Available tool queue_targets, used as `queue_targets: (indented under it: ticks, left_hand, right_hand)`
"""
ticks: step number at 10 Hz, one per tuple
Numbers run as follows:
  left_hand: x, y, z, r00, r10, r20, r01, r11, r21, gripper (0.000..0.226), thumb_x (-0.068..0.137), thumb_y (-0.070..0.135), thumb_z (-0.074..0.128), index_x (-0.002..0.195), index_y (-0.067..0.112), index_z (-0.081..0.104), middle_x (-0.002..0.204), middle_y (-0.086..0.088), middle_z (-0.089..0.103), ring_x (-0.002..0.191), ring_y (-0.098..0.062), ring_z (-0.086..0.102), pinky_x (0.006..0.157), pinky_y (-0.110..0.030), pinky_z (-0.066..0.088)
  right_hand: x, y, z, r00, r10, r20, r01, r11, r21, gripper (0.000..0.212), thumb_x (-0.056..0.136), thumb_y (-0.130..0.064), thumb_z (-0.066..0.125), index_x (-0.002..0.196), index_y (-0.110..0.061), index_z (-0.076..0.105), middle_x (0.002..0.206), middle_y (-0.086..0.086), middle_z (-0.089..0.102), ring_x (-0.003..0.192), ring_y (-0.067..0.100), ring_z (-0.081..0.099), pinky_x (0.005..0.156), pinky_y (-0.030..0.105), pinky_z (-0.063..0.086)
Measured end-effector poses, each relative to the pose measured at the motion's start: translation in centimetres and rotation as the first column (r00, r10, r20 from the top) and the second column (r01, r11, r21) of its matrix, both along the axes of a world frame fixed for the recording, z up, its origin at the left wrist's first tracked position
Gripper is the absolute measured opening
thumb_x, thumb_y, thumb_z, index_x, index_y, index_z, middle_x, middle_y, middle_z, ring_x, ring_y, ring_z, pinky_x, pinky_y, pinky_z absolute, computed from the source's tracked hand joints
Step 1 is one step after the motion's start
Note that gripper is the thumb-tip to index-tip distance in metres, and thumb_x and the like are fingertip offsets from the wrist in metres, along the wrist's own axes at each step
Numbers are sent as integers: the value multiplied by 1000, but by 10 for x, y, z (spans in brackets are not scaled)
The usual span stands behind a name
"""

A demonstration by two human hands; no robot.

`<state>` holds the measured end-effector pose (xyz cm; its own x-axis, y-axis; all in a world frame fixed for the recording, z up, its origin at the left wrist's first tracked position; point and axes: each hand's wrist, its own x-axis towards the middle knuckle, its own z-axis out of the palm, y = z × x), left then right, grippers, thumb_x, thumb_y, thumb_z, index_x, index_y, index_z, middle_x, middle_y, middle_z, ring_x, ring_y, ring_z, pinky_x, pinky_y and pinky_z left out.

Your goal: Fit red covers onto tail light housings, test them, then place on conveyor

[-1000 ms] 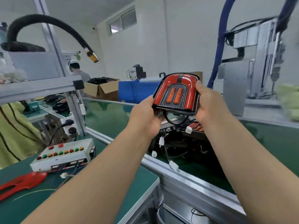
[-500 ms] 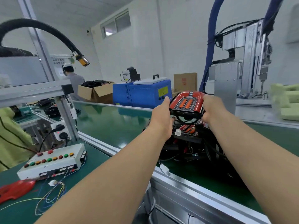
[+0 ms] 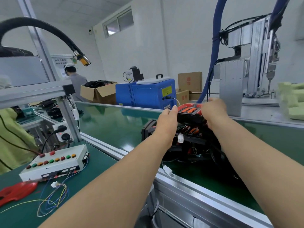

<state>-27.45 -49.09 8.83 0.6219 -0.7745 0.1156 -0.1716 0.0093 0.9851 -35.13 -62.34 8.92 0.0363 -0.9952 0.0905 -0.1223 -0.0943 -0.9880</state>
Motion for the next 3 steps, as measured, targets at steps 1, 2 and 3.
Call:
queue_targets:
  ticks: [1, 2, 3]
  left_hand:
    - [5, -4, -6, 999, -16, 49, 13, 998, 54, 52, 103, 42, 38, 145, 11, 42, 146, -10, 47, 130, -27, 45, 107, -42, 37]
    - [3, -2, -4, 1000, -16, -4, 17, 997, 70, 59, 104, 41, 40, 155, 18, 24, 157, -5, 33, 140, -26, 34, 111, -40, 30]
    - [5, -1, -3, 1000, 18, -26, -17, 999, 37, 57, 104, 38, 41, 156, 24, 20, 140, -2, 42, 108, -13, 49, 91, -34, 34]
  right_hand:
    - [-3, -5, 1, 997, 66, -39, -67, 998, -11, 43, 96, 1, 45, 136, -13, 54, 123, 13, 60, 104, 32, 65, 87, 48, 58]
    - [-8, 0, 6, 986, 106, -127, -106, 994, 4, 34, 97, -2, 45, 129, -8, 56, 116, 17, 63, 103, 34, 65, 90, 48, 57]
    - [-8, -4, 5, 990, 63, -124, -64, 998, -3, 49, 97, -2, 44, 144, -16, 46, 129, 13, 58, 103, 28, 64, 88, 47, 58]
